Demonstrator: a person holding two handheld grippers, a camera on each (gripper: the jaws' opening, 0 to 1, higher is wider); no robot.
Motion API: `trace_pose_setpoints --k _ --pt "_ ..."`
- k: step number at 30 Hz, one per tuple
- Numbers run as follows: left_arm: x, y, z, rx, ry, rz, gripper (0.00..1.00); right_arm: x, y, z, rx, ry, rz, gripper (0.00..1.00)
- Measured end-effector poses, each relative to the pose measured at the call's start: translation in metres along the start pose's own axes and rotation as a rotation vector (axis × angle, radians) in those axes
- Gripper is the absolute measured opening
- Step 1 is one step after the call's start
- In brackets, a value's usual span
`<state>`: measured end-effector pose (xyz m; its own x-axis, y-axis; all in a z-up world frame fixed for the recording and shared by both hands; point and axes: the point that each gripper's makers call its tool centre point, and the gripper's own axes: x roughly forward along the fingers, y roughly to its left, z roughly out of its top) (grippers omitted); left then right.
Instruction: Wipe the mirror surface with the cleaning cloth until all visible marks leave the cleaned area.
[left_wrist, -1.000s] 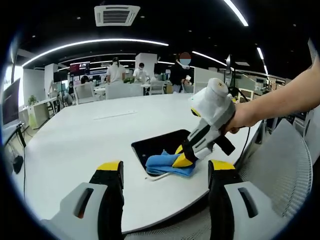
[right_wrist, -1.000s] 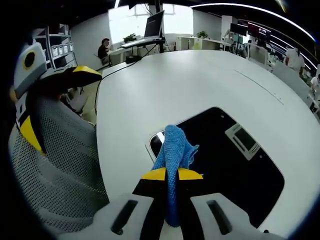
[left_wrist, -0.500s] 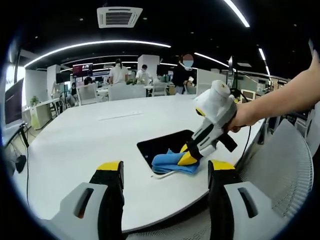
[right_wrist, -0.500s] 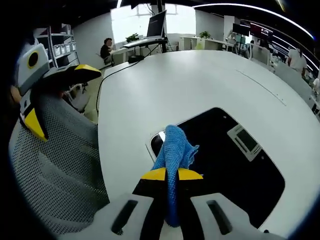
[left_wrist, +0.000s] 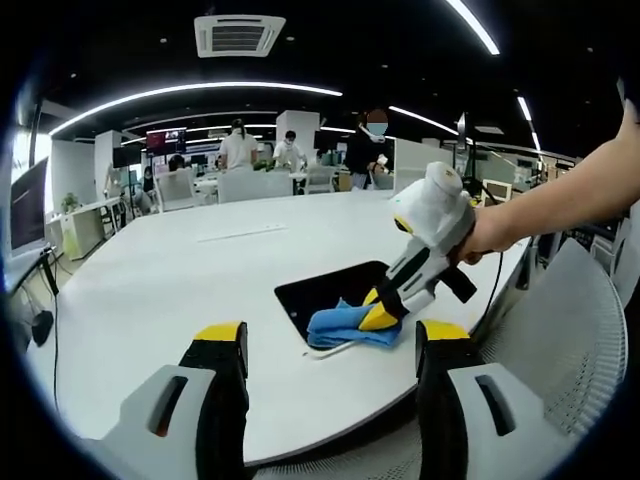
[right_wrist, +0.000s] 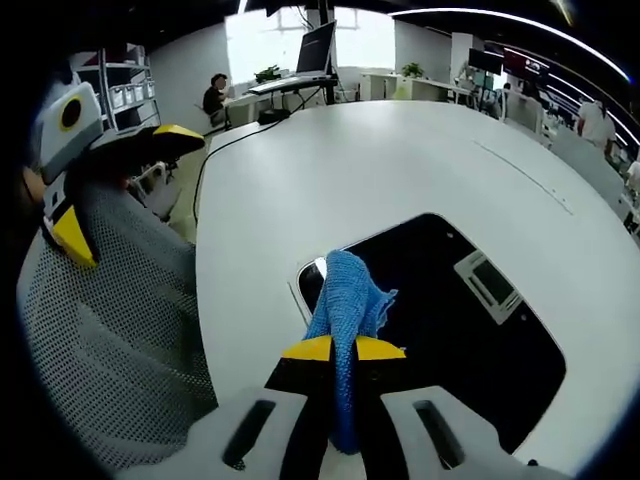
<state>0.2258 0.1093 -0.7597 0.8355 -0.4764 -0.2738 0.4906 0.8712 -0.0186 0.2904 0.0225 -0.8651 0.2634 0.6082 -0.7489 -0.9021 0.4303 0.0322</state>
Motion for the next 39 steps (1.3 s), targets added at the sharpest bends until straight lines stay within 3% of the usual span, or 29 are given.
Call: trace_pose_setpoints --k 19,39 --pt "0.001 0.0 0.0 0.001 0.006 0.001 0.66 -0.024 -0.021 -0.025 0.049 0.013 -0.044 0.0" --pt "0.0 0.0 0.0 0.001 0.009 0.007 0.66 -0.022 -0.027 -0.024 0.025 -0.004 -0.066 0.0"
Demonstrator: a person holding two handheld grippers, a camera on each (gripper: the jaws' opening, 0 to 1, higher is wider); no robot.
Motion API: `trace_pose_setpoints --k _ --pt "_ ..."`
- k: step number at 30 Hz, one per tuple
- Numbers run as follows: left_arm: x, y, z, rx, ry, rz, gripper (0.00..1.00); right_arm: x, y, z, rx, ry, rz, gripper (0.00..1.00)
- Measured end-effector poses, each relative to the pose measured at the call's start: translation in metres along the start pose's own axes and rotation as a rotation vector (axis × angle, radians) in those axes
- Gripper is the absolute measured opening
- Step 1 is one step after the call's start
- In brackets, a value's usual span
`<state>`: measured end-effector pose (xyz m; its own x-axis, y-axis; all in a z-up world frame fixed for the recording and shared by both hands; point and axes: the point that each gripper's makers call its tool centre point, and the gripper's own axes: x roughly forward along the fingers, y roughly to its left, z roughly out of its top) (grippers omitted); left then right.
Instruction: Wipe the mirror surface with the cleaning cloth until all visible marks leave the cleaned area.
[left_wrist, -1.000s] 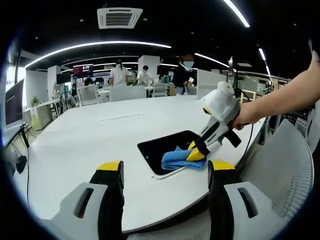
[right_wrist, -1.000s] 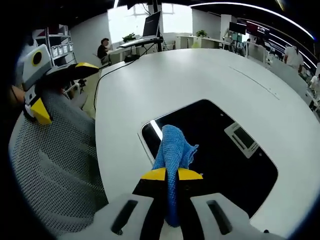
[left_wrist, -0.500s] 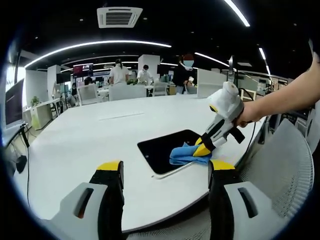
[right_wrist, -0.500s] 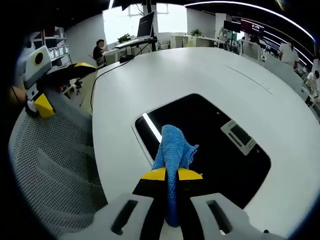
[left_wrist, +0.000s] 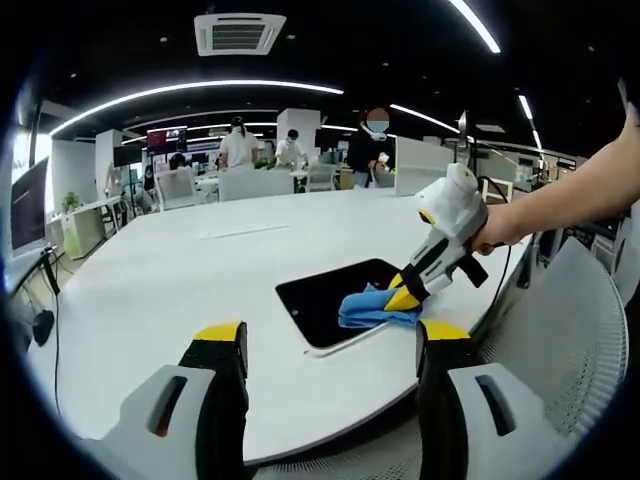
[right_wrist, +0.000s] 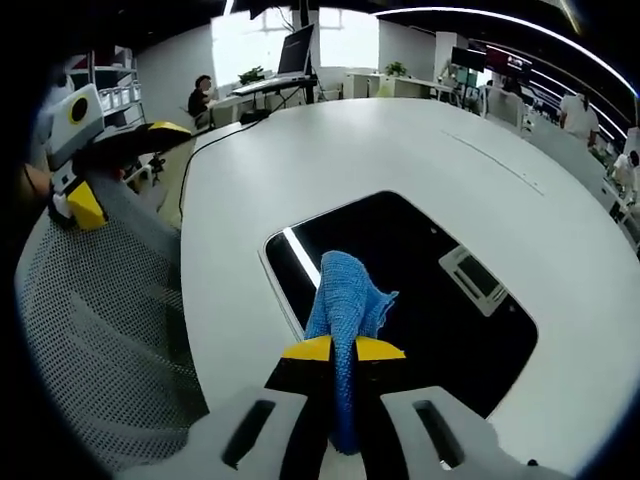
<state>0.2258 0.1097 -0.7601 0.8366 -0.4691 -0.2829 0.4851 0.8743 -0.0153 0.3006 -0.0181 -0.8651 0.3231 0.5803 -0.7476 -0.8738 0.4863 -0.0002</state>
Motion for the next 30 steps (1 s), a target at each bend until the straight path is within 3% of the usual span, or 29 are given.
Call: trace_pose_setpoints --k 30 --pt "0.0 0.001 0.001 0.0 -0.01 0.008 0.66 0.017 -0.056 0.02 0.041 0.06 -0.154 0.0"
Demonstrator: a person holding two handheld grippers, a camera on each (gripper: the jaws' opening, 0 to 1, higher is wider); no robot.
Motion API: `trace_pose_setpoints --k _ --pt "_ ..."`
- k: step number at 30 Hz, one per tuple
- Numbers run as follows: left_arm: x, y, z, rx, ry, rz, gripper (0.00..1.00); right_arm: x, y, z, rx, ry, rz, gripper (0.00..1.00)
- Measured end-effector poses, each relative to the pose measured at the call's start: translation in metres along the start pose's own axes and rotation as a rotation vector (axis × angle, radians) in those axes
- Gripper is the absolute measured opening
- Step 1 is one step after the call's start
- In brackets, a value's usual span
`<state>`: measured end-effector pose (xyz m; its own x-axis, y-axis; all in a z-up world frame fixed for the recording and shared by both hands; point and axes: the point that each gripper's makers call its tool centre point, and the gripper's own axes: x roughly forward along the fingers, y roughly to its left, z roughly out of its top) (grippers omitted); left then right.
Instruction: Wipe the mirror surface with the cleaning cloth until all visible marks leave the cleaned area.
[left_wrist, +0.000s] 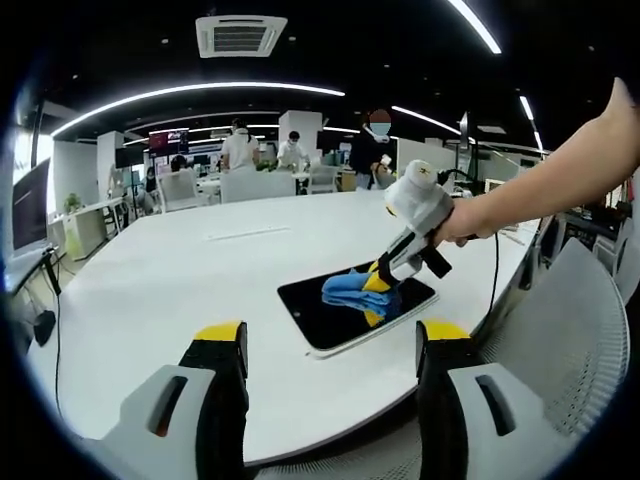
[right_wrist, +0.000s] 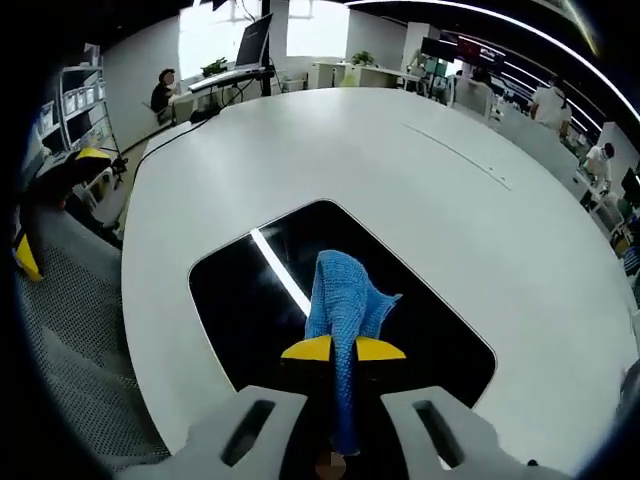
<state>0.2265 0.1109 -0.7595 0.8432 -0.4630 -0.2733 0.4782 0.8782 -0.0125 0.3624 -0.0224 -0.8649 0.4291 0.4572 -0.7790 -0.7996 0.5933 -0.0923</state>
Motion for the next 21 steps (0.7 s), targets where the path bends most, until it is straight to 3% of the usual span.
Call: trace_pose_setpoints --k 21 --pt "0.002 0.001 0.001 0.001 -0.006 0.007 0.66 0.016 -0.034 0.013 0.075 0.013 -0.022 0.0"
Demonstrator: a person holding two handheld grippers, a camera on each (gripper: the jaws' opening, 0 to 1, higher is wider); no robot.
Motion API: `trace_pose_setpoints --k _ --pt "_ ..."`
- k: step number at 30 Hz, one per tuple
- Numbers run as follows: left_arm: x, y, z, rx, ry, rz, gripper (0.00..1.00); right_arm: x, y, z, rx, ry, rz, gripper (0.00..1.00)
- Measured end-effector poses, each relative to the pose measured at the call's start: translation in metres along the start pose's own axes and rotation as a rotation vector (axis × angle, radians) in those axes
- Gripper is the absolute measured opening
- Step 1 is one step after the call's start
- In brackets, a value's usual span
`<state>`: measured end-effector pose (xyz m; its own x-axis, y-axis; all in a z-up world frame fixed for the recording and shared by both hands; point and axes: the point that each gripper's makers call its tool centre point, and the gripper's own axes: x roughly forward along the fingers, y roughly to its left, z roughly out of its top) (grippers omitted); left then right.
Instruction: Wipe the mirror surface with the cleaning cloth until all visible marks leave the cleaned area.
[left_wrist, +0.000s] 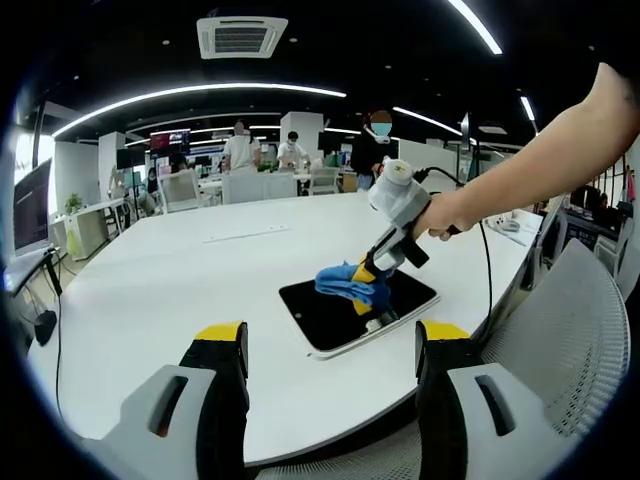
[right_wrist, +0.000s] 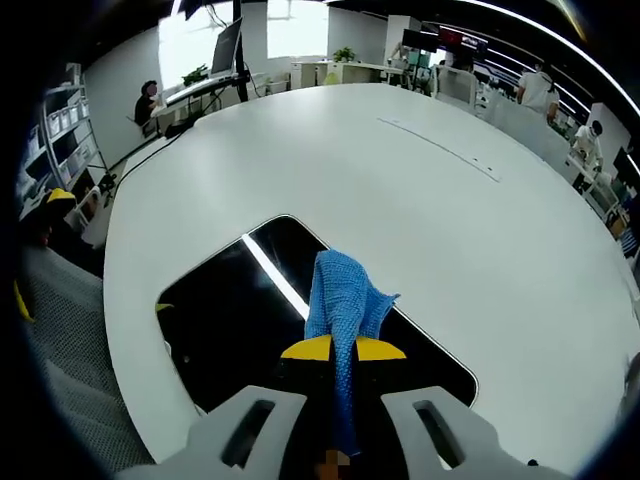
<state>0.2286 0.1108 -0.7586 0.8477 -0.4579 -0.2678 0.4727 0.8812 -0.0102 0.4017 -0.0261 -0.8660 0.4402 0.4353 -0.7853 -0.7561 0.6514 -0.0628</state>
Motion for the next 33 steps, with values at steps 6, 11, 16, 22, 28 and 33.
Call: trace_pose_setpoints --k 6,11,16,22,28,33 --pt "0.001 -0.001 0.0 0.0 0.002 0.0 0.66 0.004 -0.008 0.003 0.019 -0.005 -0.014 0.0" --pt "0.002 -0.001 -0.001 -0.001 0.003 0.0 0.66 0.006 -0.014 0.008 -0.045 -0.001 -0.077 0.0" --pt "0.003 -0.001 -0.001 -0.001 0.005 0.0 0.65 0.008 -0.018 0.01 -0.06 0.001 -0.09 0.0" --pt "0.004 -0.001 -0.001 -0.003 0.003 0.005 0.65 0.012 -0.024 0.013 -0.101 0.016 -0.116 0.0" --pt "0.004 -0.002 -0.001 -0.002 0.004 0.007 0.65 0.011 -0.026 0.012 -0.088 0.012 -0.11 0.0" --pt "0.004 -0.002 -0.002 0.0 0.004 0.009 0.64 0.011 -0.026 0.011 -0.069 -0.001 -0.106 0.0"
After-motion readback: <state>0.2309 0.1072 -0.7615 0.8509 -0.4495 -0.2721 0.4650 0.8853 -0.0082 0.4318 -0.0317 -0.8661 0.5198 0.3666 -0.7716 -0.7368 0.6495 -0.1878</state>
